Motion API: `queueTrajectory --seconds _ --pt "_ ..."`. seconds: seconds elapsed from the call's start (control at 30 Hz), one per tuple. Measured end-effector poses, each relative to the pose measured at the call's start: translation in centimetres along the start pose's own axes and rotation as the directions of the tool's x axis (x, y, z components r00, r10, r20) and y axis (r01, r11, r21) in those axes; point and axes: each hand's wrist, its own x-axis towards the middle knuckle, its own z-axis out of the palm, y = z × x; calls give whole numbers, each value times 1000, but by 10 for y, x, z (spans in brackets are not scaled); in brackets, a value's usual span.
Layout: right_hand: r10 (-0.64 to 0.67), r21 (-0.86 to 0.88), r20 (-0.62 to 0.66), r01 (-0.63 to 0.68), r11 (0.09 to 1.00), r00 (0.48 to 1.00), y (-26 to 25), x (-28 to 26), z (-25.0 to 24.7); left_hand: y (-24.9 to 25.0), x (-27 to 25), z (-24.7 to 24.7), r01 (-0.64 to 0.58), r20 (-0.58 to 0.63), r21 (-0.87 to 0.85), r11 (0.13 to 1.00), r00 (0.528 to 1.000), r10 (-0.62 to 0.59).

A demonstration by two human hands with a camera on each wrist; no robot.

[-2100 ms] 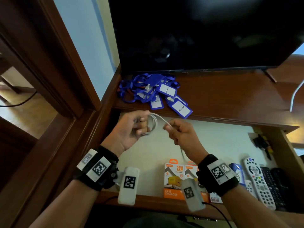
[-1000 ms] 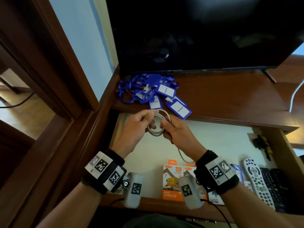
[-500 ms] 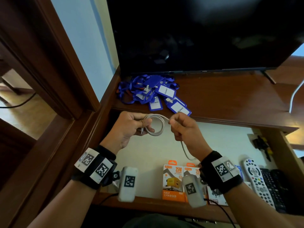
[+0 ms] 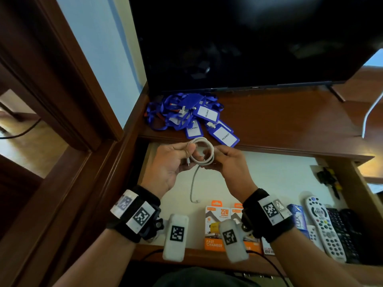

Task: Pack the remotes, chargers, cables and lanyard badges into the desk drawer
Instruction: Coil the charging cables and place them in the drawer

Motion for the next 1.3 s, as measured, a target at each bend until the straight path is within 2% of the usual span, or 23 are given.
queueTrajectory --seconds 0.07,0.13,0.33,0.6,0.83,0.9,1.07,1.2,1.3 --pt "65 152 11 -66 986 998 -2 -1 2 -3 2 3 -6 -43 -11 1000 999 6" --pt "73 218 44 -81 973 996 -4 -2 2 -6 2 6 -31 -69 9 999 997 31" --pt "46 150 56 -54 987 997 -1 -2 -3 -17 8 7 -118 -123 139 983 983 135" --pt "134 163 105 -150 975 985 3 -4 -12 -28 11 6 -186 -112 282 941 968 225" --pt "146 314 319 -250 916 936 -3 -10 -14 -32 7 10 -209 -80 262 942 968 237" --pt "156 318 339 -269 909 928 -6 -10 -17 -31 6 12 -211 -94 255 944 966 241" --pt "152 122 286 -193 974 946 -7 -10 -15 -31 5 14 -231 -152 249 940 950 274" --pt "149 83 136 -161 983 979 -9 -9 -10 -28 2 16 -275 -197 236 932 926 323" --pt "174 57 6 -174 983 985 -14 -8 -7 -26 1 17 -304 -218 237 923 909 355"
